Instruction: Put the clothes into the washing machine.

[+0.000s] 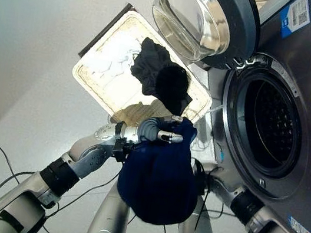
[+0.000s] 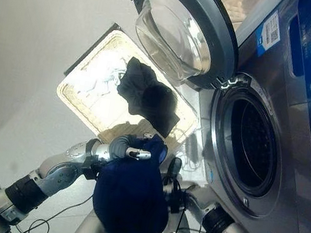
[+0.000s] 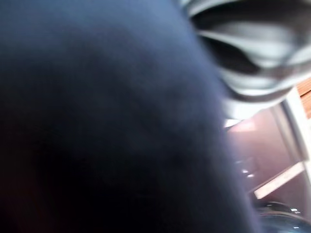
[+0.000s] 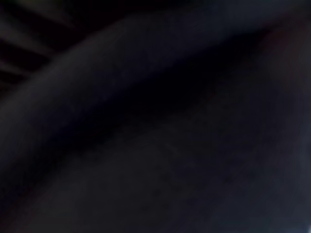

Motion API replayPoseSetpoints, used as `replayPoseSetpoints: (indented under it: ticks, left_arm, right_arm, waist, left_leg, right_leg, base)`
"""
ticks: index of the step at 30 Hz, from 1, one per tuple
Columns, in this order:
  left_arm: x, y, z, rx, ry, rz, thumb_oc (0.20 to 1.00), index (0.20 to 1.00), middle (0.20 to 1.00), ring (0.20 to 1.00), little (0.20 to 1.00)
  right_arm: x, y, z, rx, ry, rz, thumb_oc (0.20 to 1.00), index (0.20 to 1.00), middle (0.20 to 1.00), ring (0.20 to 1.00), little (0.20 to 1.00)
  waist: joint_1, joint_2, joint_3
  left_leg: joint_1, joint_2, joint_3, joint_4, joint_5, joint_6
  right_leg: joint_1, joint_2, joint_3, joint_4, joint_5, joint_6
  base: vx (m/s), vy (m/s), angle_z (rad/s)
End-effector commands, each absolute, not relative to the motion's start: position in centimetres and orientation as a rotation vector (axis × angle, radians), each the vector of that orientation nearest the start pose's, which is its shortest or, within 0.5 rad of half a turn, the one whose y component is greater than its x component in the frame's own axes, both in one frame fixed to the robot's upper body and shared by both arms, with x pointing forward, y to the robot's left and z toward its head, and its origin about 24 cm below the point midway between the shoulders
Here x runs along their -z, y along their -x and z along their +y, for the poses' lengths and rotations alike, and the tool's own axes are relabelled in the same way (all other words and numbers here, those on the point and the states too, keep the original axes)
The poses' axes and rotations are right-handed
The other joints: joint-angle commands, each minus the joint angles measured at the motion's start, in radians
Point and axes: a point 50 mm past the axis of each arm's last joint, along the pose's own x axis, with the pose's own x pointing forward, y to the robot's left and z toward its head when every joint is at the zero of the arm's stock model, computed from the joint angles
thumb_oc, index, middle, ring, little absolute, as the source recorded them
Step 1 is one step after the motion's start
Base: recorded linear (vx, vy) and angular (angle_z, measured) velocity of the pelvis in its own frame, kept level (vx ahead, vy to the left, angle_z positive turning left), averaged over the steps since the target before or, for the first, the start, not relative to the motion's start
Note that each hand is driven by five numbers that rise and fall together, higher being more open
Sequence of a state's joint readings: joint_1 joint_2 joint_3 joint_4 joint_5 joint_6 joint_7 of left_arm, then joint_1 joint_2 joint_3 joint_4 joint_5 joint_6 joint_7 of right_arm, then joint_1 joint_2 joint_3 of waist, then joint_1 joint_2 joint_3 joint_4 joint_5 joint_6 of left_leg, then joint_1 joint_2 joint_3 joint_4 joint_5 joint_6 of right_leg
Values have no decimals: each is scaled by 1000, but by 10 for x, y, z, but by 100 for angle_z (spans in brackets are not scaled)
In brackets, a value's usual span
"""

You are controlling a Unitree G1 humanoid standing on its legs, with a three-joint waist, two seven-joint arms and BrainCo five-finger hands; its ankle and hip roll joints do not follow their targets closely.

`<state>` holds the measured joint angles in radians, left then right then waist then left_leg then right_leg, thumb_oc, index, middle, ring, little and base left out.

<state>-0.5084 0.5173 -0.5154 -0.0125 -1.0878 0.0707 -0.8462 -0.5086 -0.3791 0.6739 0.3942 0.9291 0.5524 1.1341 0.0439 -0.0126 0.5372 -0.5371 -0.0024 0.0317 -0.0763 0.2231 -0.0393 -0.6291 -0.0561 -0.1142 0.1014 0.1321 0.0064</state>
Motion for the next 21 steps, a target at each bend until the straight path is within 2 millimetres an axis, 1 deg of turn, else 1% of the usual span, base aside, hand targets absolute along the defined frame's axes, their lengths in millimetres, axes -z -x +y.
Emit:
replayPoseSetpoints:
  ticks: [1,4,5,11,12,13,14,15,16,18,19,20,21]
  left_arm:
    - [-170,-262,66,1546,538,-369,200,200,200,200,200]
    - [-167,-262,68,1535,552,-374,200,200,200,200,200]
    - [-162,-263,69,1523,561,-378,200,200,200,200,200]
    - [-153,-265,71,1493,575,-365,200,200,200,200,200]
    - [-151,-266,72,1479,574,-358,200,200,200,200,200]
    - [-150,-266,72,1473,574,-355,200,200,200,200,200]
    - [-149,-268,74,1450,569,-348,200,200,200,200,200]
    - [-148,-268,74,1437,568,-345,200,200,200,200,200]
    - [-146,-269,75,1425,566,-341,200,200,200,200,200]
    - [-144,-271,79,1386,562,-336,200,200,200,200,200]
    - [-144,-271,80,1381,564,-334,200,200,200,200,200]
    - [-143,-271,80,1370,567,-332,200,200,200,200,200]
    - [-141,-272,83,1345,573,-329,200,200,200,200,200]
  right_arm:
    - [-59,-234,-36,-1850,-742,642,1000,1000,1000,1000,1000]
    - [-63,-229,-32,-1880,-788,637,1000,1000,1000,1000,1000]
    - [-65,-226,-29,-1910,-812,648,1000,1000,1000,1000,1000]
    - [-65,-219,-26,-1957,-855,717,1000,1000,1000,1000,1000]
    - [-67,-218,-27,-1958,-891,722,683,683,683,683,683]
    - [-67,-218,-27,-1957,-906,723,570,570,570,570,570]
    - [-70,-217,-26,-1954,-938,717,200,200,200,200,200]
    - [-71,-216,-24,-1952,-943,712,200,200,200,200,200]
    - [-72,-216,-23,-1946,-945,703,260,260,260,260,260]
    - [-74,-216,-22,-1923,-947,682,347,347,347,347,347]
    - [-75,-216,-22,-1915,-949,674,347,347,347,347,347]
    - [-75,-216,-22,-1896,-955,668,200,200,200,200,200]
    - [-76,-217,-21,-1858,-965,645,200,200,200,200,200]
  waist:
    - [-30,20,-17]
    - [-35,20,-17]
    - [-39,19,-17]
    - [-48,18,-17]
    - [-50,17,-17]
    - [-50,16,-17]
    - [-52,14,-17]
    - [-52,12,-17]
    - [-53,11,-17]
    - [-53,7,-17]
    - [-52,6,-17]
    - [-52,5,-17]
    - [-52,3,-17]
  left_leg:
    - [-25,-60,46,13,-31,-3]
    - [-29,-58,51,6,-27,-3]
    - [-34,-57,55,2,-24,-4]
    - [-40,-55,58,1,-20,-1]
    - [-42,-54,60,2,-19,-1]
    - [-42,-53,61,1,-19,-1]
    - [-39,-52,65,-1,-18,-1]
    - [-40,-50,68,-1,-18,-2]
    - [-41,-49,69,1,-19,-2]
    - [-43,-47,72,5,-20,-3]
    - [-44,-47,73,6,-21,-3]
    - [-45,-46,74,8,-21,-3]
    - [-45,-45,77,8,-22,-5]
  right_leg:
    - [27,-22,-29,-148,118,88]
    - [24,-19,-25,-153,122,88]
    - [20,-17,-20,-159,126,89]
    - [14,-11,-7,-158,126,87]
    - [12,-11,-7,-155,126,88]
    - [12,-11,-8,-155,127,88]
    - [14,-12,-9,-157,128,90]
    - [14,-13,-12,-158,128,91]
    - [13,-13,-14,-156,129,93]
    - [12,-15,-19,-154,129,93]
    - [13,-16,-21,-154,129,94]
    - [12,-17,-25,-154,129,95]
    - [12,-18,-28,-157,129,96]
  base:
    - [3,43,-25]
    - [-2,25,-18]
    - [-7,32,-7]
    - [-7,19,-7]
    - [-3,4,-6]
    - [-2,2,-5]
    - [0,0,0]
    - [0,0,0]
    - [0,0,0]
    - [3,-3,-2]
    - [0,0,0]
    - [0,0,0]
    - [0,0,0]
